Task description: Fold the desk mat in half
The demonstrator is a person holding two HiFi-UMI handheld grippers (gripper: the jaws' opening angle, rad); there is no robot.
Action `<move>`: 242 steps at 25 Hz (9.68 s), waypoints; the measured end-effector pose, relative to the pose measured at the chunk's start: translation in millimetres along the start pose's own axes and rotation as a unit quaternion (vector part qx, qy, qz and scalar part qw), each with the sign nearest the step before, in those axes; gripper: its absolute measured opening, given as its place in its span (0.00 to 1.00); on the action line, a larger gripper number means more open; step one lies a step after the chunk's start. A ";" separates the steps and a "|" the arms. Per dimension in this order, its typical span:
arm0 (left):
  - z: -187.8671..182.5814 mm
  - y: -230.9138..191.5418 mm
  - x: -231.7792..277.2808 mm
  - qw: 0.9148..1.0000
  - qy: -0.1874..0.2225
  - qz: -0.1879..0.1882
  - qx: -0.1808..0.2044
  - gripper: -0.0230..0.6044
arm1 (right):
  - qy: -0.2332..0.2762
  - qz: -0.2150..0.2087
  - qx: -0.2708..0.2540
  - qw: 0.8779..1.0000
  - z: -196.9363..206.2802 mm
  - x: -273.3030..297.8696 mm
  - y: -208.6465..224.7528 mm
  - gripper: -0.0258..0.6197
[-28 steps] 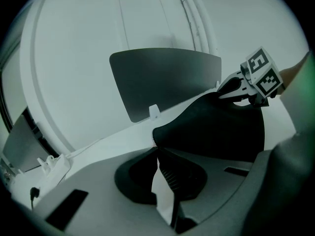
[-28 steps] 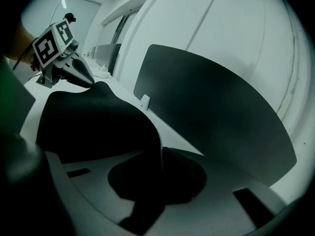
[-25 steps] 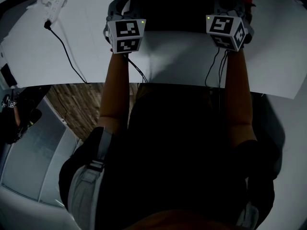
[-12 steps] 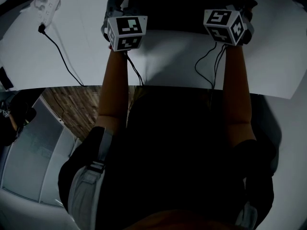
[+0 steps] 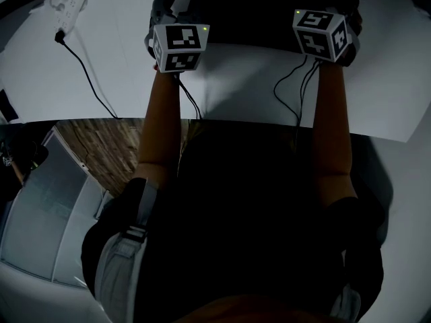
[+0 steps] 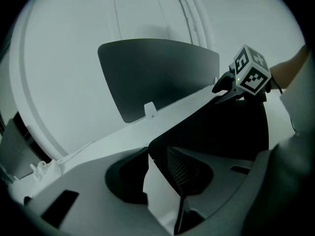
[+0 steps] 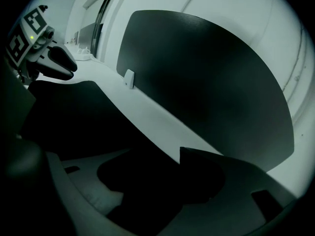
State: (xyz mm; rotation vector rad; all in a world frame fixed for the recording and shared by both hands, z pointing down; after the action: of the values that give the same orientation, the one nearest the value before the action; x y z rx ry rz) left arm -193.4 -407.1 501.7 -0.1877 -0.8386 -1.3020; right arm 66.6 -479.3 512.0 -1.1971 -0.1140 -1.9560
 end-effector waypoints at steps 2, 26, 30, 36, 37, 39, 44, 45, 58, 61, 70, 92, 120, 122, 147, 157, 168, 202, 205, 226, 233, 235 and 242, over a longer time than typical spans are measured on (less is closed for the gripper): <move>-1.0 3.2 -2.1 1.000 0.001 0.005 0.001 0.24 | -0.002 0.006 0.015 1.000 6.6 -4.5 4.0 0.42; -8.3 9.5 -3.9 1.000 0.004 0.001 0.030 0.23 | 0.015 0.023 0.052 0.998 42.3 -37.7 34.9 0.42; -13.3 5.5 -26.8 1.000 0.007 0.006 0.023 0.23 | 0.025 -0.012 0.046 0.999 54.2 -70.1 31.5 0.42; -8.5 13.2 -55.2 1.000 0.015 0.014 0.019 0.24 | 0.017 -0.053 0.057 0.997 82.8 -95.8 3.2 0.42; -8.6 16.9 -59.5 1.000 0.017 0.018 0.014 0.23 | 0.016 -0.052 0.056 0.997 83.2 -99.8 -0.5 0.42; -7.0 25.4 -68.2 0.999 0.020 0.025 0.014 0.23 | 0.010 -0.047 0.054 0.997 82.2 -107.7 -8.2 0.42; 13.2 60.5 -74.1 0.998 -0.001 0.054 0.015 0.24 | 0.013 -0.063 0.065 0.996 97.8 -104.3 -29.4 0.42; 14.9 67.4 -73.0 0.998 -0.007 0.060 0.019 0.24 | 0.013 -0.064 0.067 0.996 100.1 -103.9 -30.7 0.42; 33.8 83.4 -65.5 0.998 -0.026 0.058 0.010 0.22 | 0.027 -0.060 0.091 0.994 113.4 -105.6 -42.9 0.41; 26.5 81.3 -63.6 0.999 -0.013 0.046 0.013 0.22 | 0.030 -0.050 0.086 0.995 111.4 -105.5 -41.7 0.41; 18.0 82.3 -56.5 0.999 -0.004 0.038 0.028 0.22 | 0.034 -0.041 0.091 0.994 110.6 -102.9 -38.1 0.41; 11.0 77.4 -46.1 0.999 -0.001 0.032 0.024 0.22 | 0.045 -0.025 0.093 0.994 100.5 -97.8 -27.4 0.41; -75.3 65.8 -167.8 0.992 0.106 -0.062 0.041 0.22 | 0.197 -0.063 0.036 0.978 42.9 -190.0 -24.2 0.41; -81.0 67.3 -179.9 0.990 0.118 -0.056 0.045 0.22 | 0.213 -0.073 0.024 0.974 37.9 -200.9 -28.5 0.41; -99.9 79.1 -379.6 0.948 0.305 0.009 0.086 0.26 | 0.329 -0.010 -0.100 0.939 -1.4 -391.7 -125.0 0.41; -59.3 107.9 -461.2 0.929 0.351 0.055 0.102 0.26 | 0.348 0.000 -0.058 0.936 23.0 -474.2 -204.5 0.42; -49.6 127.8 -511.8 0.907 0.400 0.082 0.105 0.26 | 0.367 0.026 -0.039 0.929 33.2 -517.1 -232.0 0.44; 27.3 237.4 -667.4 0.889 0.434 0.078 0.123 0.26 | 0.416 0.002 -0.081 0.906 151.1 -651.8 -318.0 0.44; 36.4 248.8 -683.9 0.884 0.442 0.082 0.129 0.26 | 0.420 0.006 -0.086 0.903 160.6 -666.5 -328.2 0.44; 64.1 287.9 -734.7 0.870 0.454 0.104 0.162 0.17 | 0.455 0.020 -0.094 0.885 186.9 -720.0 -366.2 0.28; 66.8 291.4 -738.8 0.867 0.463 0.112 0.149 0.06 | 0.452 -0.005 -0.110 0.885 191.6 -724.9 -380.3 0.09; 66.1 294.2 -738.8 0.867 0.464 0.110 0.147 0.06 | 0.451 -0.001 -0.105 0.886 194.9 -725.1 -378.5 0.09; 67.4 304.8 -737.4 0.868 0.460 0.115 0.144 0.06 | 0.445 0.021 -0.122 0.887 203.8 -727.2 -375.7 0.09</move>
State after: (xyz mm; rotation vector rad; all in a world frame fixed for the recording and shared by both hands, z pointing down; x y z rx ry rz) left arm 32.4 289.5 177.9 0.5346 -0.1591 -0.8619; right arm 107.5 294.5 178.7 -0.3292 0.6432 -2.3332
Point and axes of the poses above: the fingertips, and each gripper's own axes: x forward along the fingers, y to its right, z out of its underside, the point moved 3 cm from there along -x, backward along the fingers, and after that the axes turned 8 degrees about -z, right-handed, at the moved point
